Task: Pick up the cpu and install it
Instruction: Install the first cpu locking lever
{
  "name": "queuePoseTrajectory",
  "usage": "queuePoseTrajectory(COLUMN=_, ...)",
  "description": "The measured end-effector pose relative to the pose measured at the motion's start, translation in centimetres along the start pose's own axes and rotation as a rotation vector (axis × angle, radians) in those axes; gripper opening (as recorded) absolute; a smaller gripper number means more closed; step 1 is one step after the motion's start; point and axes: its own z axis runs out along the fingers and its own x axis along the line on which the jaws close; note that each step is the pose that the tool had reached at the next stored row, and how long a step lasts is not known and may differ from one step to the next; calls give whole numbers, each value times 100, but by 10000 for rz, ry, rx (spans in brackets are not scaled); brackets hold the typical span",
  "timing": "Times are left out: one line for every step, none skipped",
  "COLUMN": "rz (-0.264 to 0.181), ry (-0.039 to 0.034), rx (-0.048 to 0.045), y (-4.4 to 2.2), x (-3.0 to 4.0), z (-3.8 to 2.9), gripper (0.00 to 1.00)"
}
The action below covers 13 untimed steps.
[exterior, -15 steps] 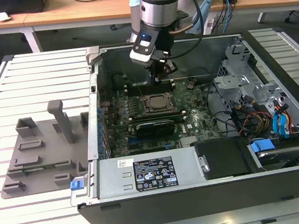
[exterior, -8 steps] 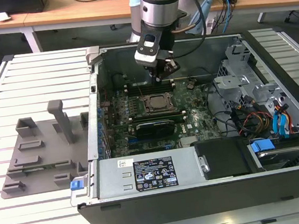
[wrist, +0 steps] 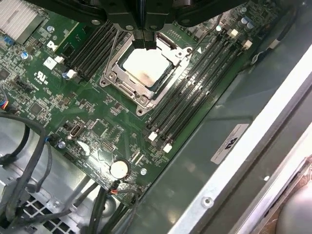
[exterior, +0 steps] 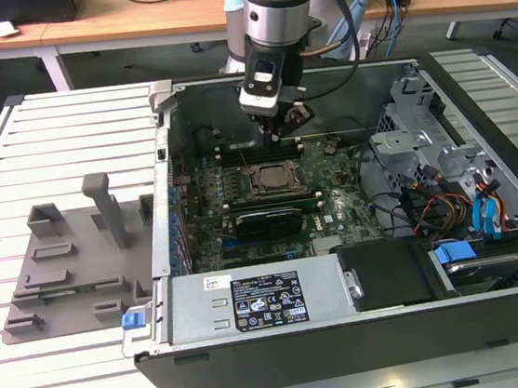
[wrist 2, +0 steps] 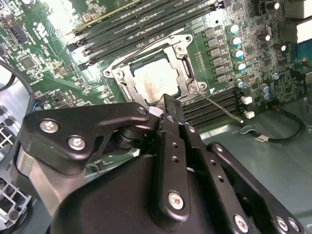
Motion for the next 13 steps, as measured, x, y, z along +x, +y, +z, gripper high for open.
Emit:
queuePoseTrajectory(rz=-20, ry=-2, rx=0, y=0, x=0, z=0, gripper=11)
queuePoseTrajectory(rz=-62, ry=-3, rx=0, y=0, x=0, z=0, gripper=11)
queuePoseTrajectory(rz=-132, ry=-5, rx=0, y=0, x=0, z=0, gripper=11)
queuePoseTrajectory(rz=-203, ry=-7, rx=0, y=0, x=0, z=0, gripper=11)
queuePoseTrajectory(rz=-320, ry=-10, rx=-1, y=0, x=0, z=0, gripper=11)
queuePoseTrajectory(rz=-399, ry=-12, rx=-2, y=0, x=0, z=0, gripper=11)
queuePoseTrajectory(rz=-510, ry=-16, rx=-2, y=0, x=0, z=0, gripper=11)
queuePoseTrajectory(rz=-626, ry=-20, rx=-2, y=0, x=0, z=0, gripper=11)
queuePoseTrajectory(rz=-826, ry=-27, rx=-2, y=0, x=0, z=0, gripper=11)
queuePoseTrajectory(rz=-953, ry=-31, rx=-3, y=0, x=0, z=0, gripper=11)
queuePoseTrajectory(rz=-1043, ry=-34, rx=-3, y=0, x=0, z=0, gripper=11)
queuePoseTrajectory(rz=-1099, ry=-36, rx=-3, y=0, x=0, z=0, gripper=11)
queuePoseTrajectory(rz=-1175, ry=-39, rx=-3, y=0, x=0, z=0, gripper=11)
